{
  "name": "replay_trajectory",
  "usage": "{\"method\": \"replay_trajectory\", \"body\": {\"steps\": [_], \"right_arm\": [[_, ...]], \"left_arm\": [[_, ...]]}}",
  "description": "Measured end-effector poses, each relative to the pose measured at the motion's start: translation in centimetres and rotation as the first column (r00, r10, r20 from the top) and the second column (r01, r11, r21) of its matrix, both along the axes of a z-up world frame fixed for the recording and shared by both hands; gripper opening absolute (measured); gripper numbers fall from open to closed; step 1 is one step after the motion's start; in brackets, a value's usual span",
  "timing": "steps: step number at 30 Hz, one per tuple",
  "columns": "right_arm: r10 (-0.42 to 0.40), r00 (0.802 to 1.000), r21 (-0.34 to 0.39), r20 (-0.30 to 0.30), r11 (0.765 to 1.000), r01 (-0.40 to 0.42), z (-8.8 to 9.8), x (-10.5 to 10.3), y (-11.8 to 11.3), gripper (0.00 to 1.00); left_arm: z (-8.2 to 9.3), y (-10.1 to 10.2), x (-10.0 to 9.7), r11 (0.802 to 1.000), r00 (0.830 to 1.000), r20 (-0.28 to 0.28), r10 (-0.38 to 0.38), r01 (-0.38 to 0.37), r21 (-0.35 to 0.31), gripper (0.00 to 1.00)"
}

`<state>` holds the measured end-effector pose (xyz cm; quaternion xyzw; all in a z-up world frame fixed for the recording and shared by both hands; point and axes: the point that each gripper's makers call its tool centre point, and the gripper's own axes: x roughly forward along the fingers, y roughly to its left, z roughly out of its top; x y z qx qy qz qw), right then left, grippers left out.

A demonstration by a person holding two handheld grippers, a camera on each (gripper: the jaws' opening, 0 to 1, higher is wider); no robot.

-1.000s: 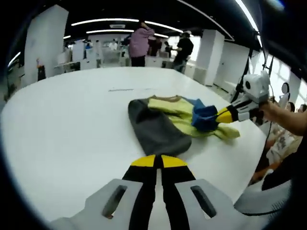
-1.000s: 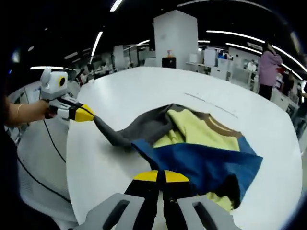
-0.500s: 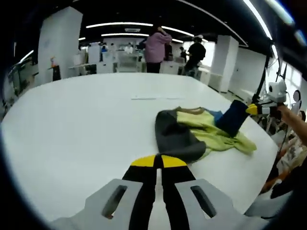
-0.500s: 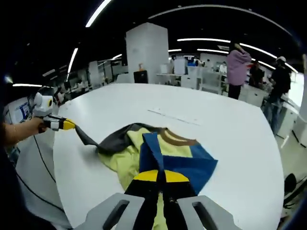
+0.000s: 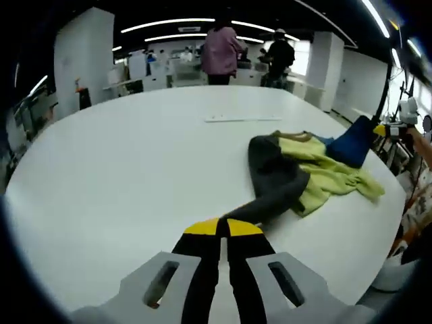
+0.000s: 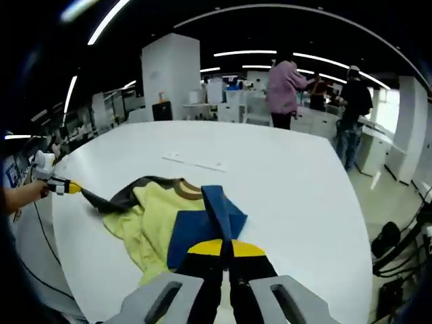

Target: Fold the garment on the visible template until the final outline fits inside the template.

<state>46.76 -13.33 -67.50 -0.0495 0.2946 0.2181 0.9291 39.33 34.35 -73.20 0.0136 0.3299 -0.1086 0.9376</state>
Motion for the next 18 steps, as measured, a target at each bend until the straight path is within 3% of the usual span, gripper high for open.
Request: {"method": "replay_trajectory", "body": {"steps": [11,18], "right_arm": [[-0.133,0.991,-0.098,-0.018,0.987,0.13,-2.2,-0.4,-5.9,0.0],[-0.241,0.969,-0.092,-0.056,0.967,0.236,-3.5,-1.3,-9.1,0.0]], "left_arm": [[-2.4,1.2,-1.6,1.0,0.994,-0.108,-0.001,0.003,0.018,0.0],[-3.1,1.8,-2.1,1.0,0.99,-0.144,0.009,-0.007,0.015,0.0]]}}
